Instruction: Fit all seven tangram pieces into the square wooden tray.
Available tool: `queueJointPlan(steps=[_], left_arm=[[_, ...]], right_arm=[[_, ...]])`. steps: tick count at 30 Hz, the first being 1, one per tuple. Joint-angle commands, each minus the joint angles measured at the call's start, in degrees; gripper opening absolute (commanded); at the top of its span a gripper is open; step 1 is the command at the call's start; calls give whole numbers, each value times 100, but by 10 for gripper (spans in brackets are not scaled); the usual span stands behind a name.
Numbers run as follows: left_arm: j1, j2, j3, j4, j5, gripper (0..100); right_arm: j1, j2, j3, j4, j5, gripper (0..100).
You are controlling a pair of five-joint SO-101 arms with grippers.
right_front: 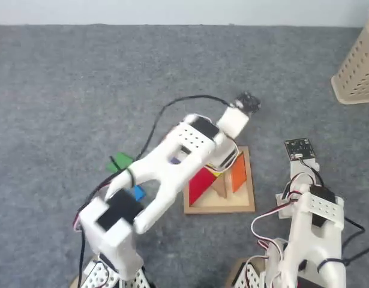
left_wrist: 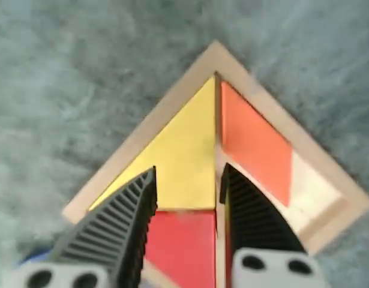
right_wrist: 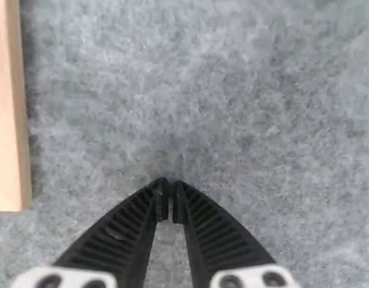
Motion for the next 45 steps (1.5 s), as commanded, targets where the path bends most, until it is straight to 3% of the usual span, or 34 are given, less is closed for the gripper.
queueJointPlan(steps=[1, 4, 9, 20, 36, 45], left_arm=[[-26, -1178, 198, 404, -79, 170], [0, -1758, 1068, 176, -79, 170], [0, -1855, 2484, -862, -237, 170], [0, -993, 2624, -1389, -255, 170], [0, 237, 848, -879, -229, 170], [62, -1011, 804, -35, -246, 170]], right_arm=[[84, -154, 0, -84, 62, 20], [84, -154, 0, -84, 62, 20], [84, -154, 0, -84, 62, 20], [84, -154, 0, -84, 62, 20], [84, -154, 0, -84, 62, 20], [84, -154, 0, -92, 62, 20]])
